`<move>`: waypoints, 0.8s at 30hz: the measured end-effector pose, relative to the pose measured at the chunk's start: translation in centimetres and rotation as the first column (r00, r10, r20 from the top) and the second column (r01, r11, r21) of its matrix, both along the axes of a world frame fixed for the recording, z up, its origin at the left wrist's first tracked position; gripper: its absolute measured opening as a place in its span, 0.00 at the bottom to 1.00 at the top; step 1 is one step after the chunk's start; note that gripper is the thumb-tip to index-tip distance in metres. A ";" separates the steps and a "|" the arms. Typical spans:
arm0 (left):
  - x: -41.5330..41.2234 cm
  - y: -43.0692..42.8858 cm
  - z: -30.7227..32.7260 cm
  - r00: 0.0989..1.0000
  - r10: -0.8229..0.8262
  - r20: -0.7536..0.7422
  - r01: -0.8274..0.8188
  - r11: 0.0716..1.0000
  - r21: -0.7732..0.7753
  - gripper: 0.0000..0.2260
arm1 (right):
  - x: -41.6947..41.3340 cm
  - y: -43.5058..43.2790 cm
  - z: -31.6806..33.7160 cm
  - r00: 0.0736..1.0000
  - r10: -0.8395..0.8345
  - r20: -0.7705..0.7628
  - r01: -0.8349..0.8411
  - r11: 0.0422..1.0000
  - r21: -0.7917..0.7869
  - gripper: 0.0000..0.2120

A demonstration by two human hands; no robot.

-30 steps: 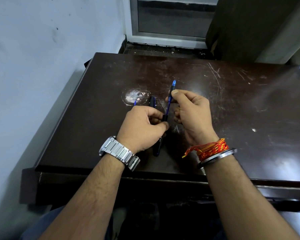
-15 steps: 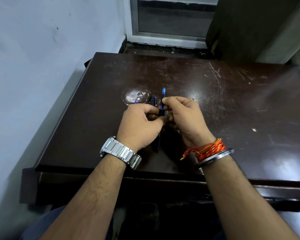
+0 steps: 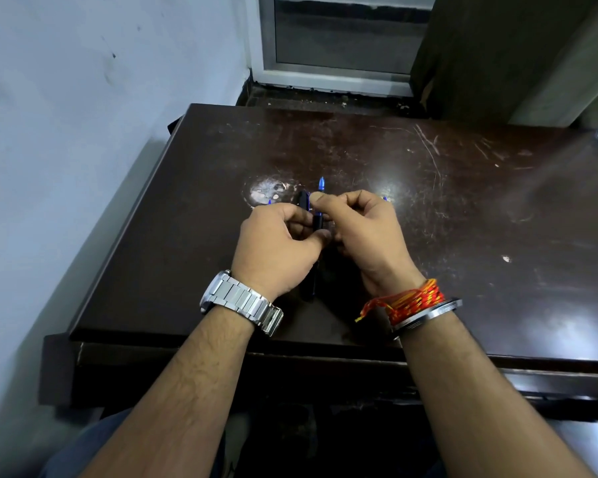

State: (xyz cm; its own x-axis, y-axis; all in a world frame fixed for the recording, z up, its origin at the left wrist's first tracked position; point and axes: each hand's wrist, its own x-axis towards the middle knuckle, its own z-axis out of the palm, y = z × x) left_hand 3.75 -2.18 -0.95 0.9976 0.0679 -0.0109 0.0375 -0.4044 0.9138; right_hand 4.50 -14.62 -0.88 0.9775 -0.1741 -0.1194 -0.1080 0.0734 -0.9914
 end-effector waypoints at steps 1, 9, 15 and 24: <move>0.0 0.0 0.0 1.000 0.001 -0.002 -0.001 1.000 -0.004 0.06 | 0.1 0.1 0.0 1.000 0.015 0.003 -0.015 0.999 0.030 0.08; -0.1 0.2 0.0 0.999 -0.013 0.038 0.012 0.999 0.032 0.05 | -0.1 0.2 0.1 1.000 -0.020 0.006 0.020 0.996 0.082 0.12; -0.1 0.0 0.0 0.998 0.029 0.053 -0.028 1.000 -0.011 0.09 | 0.0 0.5 0.3 1.000 0.003 -0.006 -0.003 1.000 -0.002 0.07; 0.0 -0.5 0.3 0.999 0.026 -0.048 -0.030 0.996 -0.083 0.07 | -0.1 0.1 0.6 0.999 -0.040 0.005 0.040 0.999 -0.001 0.04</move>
